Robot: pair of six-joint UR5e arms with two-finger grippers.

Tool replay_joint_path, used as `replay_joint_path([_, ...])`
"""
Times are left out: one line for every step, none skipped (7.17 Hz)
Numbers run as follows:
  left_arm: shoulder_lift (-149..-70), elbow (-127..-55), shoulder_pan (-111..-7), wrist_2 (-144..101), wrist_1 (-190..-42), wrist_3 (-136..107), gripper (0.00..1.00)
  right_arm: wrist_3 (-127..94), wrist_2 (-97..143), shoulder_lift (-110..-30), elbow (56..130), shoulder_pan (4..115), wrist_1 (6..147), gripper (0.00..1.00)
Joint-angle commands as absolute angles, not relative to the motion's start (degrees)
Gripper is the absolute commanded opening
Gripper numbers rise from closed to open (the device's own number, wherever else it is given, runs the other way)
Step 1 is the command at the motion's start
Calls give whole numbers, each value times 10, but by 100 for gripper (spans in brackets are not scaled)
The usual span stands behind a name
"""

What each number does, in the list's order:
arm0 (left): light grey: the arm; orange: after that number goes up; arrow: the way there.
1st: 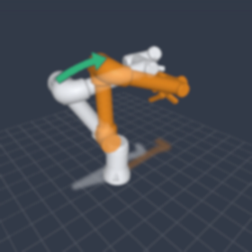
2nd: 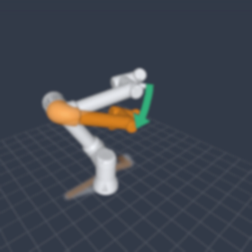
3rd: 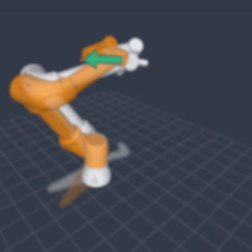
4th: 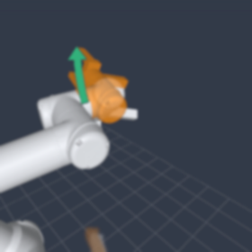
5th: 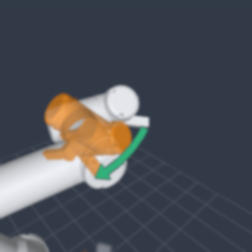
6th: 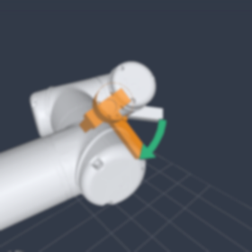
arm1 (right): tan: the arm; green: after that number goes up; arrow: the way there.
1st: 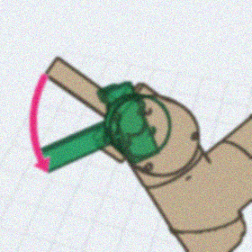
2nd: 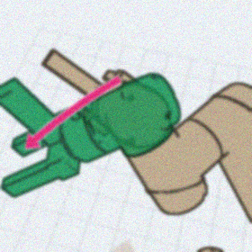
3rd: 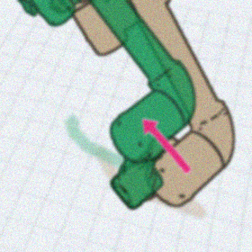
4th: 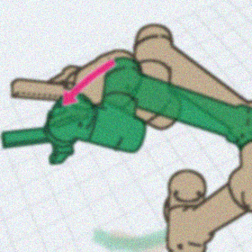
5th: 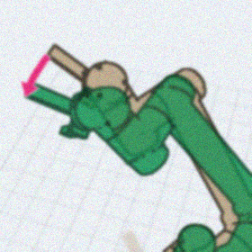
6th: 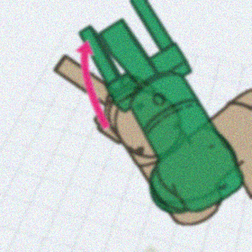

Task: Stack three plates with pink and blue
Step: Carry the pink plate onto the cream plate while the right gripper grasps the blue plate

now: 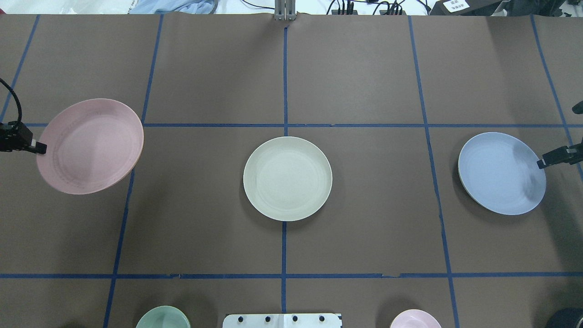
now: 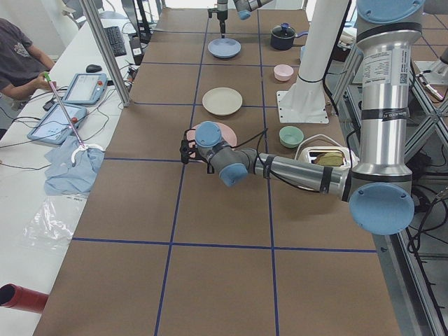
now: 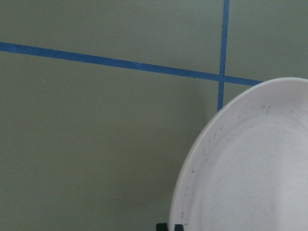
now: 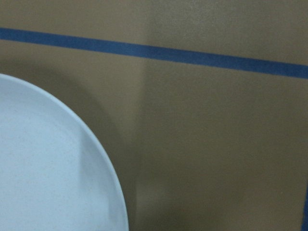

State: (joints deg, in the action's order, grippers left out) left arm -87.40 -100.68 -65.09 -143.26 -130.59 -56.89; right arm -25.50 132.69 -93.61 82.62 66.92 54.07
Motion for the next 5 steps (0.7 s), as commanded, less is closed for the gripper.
replay_joint_path([-887, -1006, -638, -1431, -1306, -591, 0, -257, 1330, -936, 826, 657, 542, 91])
replay_joint_path([-895, -1007, -631, -1430, -1306, -606, 0, -257, 1331, -936, 826, 650, 543, 88])
replay_joint_path([-903, -1007, -624, -1430, -1306, -626, 0, -257, 1338, -936, 825, 650, 544, 71])
replay_joint_path([-917, -1007, -606, -1427, -1307, -654, 0, -257, 1352, -936, 825, 650, 543, 43])
replay_joint_path([-929, -1006, -594, -1426, -1307, -672, 0, -257, 1355, -937, 825, 650, 541, 3])
